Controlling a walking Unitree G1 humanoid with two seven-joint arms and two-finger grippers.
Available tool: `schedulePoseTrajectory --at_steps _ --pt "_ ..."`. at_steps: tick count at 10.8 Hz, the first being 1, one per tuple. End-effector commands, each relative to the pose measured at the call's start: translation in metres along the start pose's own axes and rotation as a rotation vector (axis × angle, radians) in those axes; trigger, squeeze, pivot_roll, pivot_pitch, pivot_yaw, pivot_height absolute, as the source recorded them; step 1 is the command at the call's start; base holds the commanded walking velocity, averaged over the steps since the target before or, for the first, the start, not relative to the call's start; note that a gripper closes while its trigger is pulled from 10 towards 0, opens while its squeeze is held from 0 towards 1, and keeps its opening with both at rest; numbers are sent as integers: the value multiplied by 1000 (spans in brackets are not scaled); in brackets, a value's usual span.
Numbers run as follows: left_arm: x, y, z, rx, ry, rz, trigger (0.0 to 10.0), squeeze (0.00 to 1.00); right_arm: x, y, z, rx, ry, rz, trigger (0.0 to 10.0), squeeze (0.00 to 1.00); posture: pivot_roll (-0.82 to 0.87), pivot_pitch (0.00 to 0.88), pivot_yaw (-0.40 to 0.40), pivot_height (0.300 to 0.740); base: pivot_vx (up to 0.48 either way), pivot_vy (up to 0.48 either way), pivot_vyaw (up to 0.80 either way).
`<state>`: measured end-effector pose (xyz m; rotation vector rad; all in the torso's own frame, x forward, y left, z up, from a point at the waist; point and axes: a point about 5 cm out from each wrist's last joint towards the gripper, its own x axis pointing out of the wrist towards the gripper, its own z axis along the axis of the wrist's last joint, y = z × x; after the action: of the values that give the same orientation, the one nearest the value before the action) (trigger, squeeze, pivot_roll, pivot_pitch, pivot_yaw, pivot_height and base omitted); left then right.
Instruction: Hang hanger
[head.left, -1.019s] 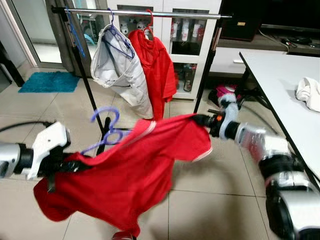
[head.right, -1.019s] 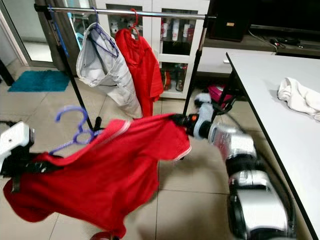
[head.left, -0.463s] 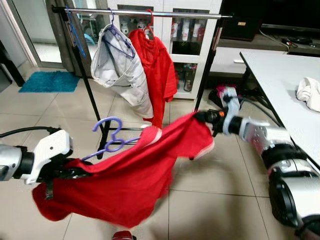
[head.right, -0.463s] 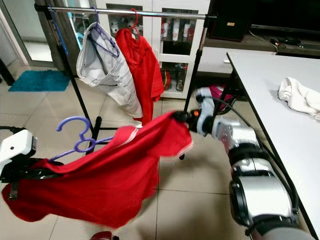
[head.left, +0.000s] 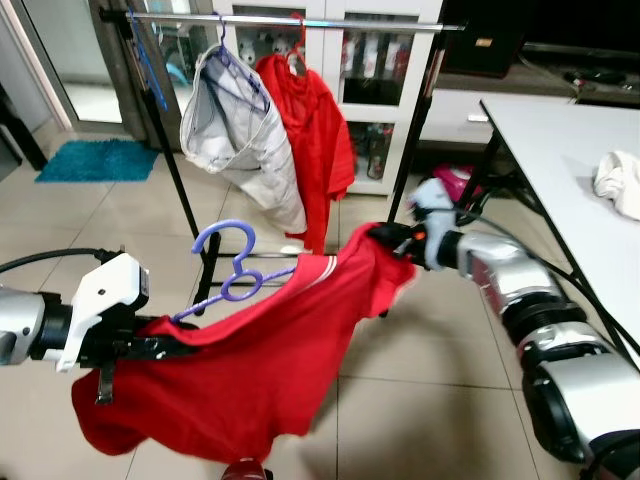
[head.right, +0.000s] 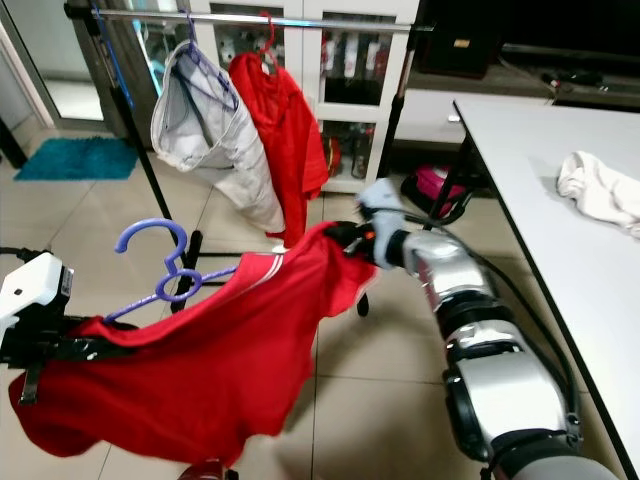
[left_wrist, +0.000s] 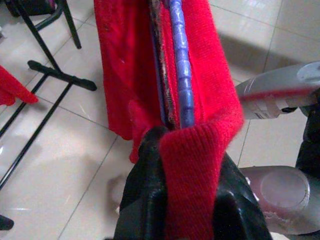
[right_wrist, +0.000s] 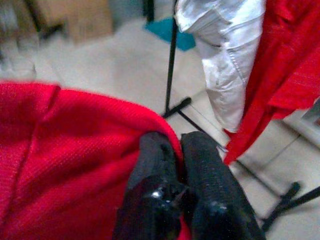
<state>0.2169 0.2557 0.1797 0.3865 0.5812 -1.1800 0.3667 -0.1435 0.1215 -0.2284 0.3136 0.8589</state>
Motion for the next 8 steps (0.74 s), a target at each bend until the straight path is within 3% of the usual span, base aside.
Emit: schedulePoseTrajectory --at_steps 1,2,3,6,7,8 --pt "-9 2 6 25 -5 32 0 0 -2 0 -8 -91 64 2 10000 1000 98 0 -11 740 0 0 0" --pt "-12 4 5 15 0 48 0 0 -7 2 -23 -174 180 49 10000 1000 96 0 -11 740 0 0 0" --pt "-19 7 -4 2 56 83 0 0 -23 -2 -44 -275 332 105 10000 1000 96 0 -17 740 0 0 0" --pt "-23 13 -18 -11 115 133 0 0 -57 -23 -45 -327 411 142 10000 1000 96 0 -18 740 0 0 0" --pt "-19 13 -18 -7 105 127 0 0 -70 -29 -32 -279 343 213 10000 1000 90 0 -16 740 0 0 0" --pt "-12 10 -13 12 83 100 0 0 -69 -28 -7 -227 181 271 10000 1000 77 0 -9 740 0 0 0"
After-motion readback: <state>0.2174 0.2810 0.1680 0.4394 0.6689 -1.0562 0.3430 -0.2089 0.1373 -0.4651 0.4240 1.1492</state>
